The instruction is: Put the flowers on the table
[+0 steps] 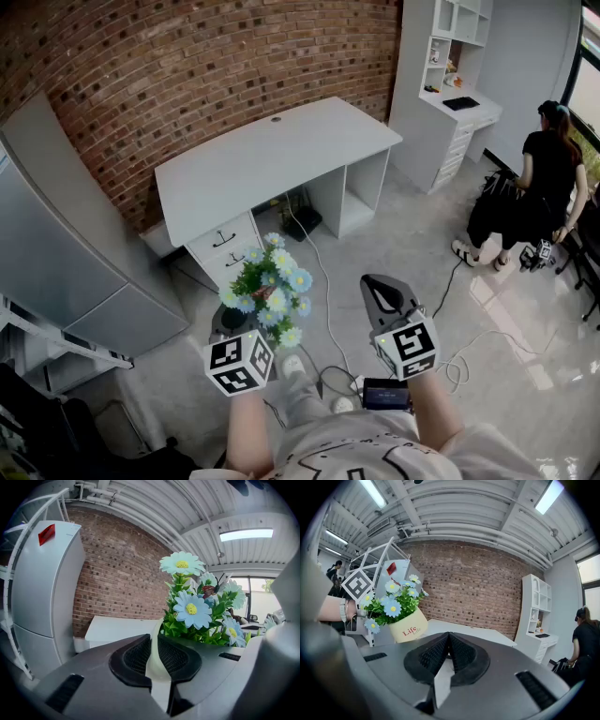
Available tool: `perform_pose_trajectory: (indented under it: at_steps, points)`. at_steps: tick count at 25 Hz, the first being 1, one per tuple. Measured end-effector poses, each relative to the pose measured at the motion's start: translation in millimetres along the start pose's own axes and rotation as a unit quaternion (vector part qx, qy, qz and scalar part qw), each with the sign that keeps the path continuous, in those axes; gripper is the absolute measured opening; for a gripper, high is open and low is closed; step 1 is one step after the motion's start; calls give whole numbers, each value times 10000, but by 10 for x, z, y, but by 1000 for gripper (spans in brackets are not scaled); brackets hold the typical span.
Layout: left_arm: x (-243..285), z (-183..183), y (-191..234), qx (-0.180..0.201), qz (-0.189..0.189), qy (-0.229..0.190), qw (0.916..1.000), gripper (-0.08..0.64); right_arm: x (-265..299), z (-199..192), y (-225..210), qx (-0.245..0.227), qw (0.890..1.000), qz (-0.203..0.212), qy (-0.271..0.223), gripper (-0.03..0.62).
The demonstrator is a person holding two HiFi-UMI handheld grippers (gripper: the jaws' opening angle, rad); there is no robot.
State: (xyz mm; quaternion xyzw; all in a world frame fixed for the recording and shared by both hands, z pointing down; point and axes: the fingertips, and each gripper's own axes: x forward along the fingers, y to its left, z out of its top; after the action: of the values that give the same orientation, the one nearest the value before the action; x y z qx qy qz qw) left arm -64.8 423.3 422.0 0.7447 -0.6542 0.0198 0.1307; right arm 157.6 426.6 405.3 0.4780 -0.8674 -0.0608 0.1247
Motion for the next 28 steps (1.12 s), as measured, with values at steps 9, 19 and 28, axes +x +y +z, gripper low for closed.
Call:
perform_pose_trajectory:
  at_steps: [9, 19, 28]
  points:
    - [-5, 88, 66, -1, 44, -42, 10000, 54, 51, 95, 10, 46, 10000, 25, -44, 15]
    - [427, 180, 471, -122, 169, -42, 9998, 55, 712, 172, -42, 117, 9998, 77, -172, 15]
    - [1238, 494, 704, -188, -12, -176, 9997, 55, 1427, 305, -354, 80, 9999, 31, -138, 17]
